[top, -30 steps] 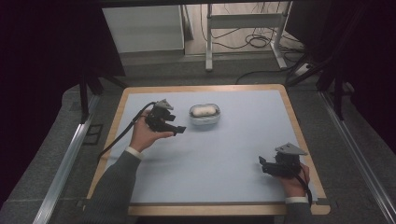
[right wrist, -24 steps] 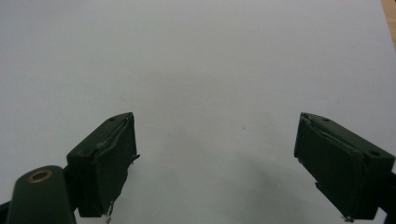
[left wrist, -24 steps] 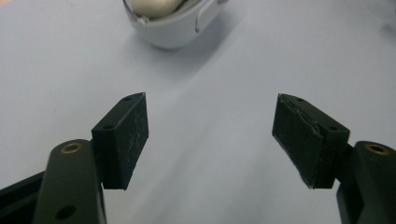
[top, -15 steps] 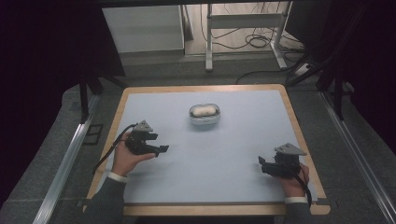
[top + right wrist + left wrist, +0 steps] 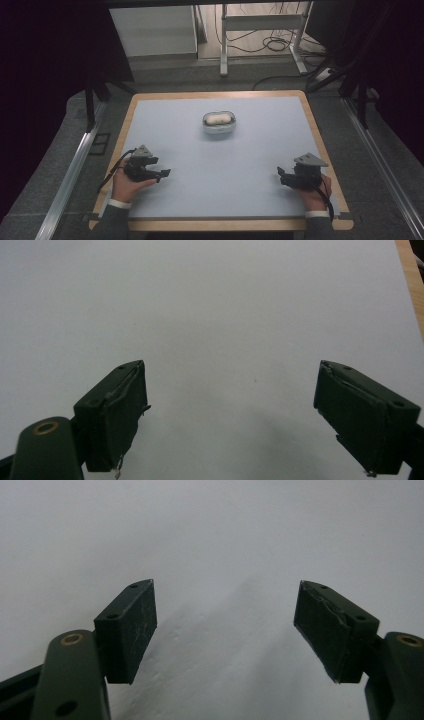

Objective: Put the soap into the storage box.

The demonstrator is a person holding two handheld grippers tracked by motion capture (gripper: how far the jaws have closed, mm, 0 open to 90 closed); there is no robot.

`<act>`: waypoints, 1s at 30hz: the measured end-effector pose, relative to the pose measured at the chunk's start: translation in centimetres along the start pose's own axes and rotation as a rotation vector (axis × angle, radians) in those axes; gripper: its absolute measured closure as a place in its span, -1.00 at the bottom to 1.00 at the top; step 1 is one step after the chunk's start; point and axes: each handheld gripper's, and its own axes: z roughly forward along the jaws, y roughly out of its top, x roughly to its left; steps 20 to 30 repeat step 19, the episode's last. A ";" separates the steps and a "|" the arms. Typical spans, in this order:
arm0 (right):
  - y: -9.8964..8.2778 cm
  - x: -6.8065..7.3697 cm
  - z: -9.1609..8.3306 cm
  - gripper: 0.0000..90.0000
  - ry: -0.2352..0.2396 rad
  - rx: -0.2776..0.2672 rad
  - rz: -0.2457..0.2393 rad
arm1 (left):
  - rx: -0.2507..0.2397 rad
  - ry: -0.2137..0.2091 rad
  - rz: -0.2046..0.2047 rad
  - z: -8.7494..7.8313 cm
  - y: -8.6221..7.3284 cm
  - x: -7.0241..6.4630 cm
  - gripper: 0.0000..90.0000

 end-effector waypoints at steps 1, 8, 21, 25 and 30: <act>0.0 0.0 0.0 -0.70 0.000 0.000 0.000 | -0.002 -0.003 0.002 0.0 0.0 0.0 -0.43; 0.0 0.2 0.1 -0.70 0.003 0.005 -0.013 | 0.000 -0.008 0.005 0.2 0.0 -0.1 -0.43; 0.2 0.1 -0.1 -0.70 0.015 -0.021 0.000 | 0.011 -0.006 0.012 0.6 0.0 -0.1 -0.44; 0.2 0.1 -0.1 -0.70 0.015 -0.021 0.000 | 0.011 -0.006 0.012 0.6 0.0 -0.1 -0.44; 0.2 0.1 -0.1 -0.70 0.015 -0.021 0.000 | 0.011 -0.006 0.012 0.6 0.0 -0.1 -0.44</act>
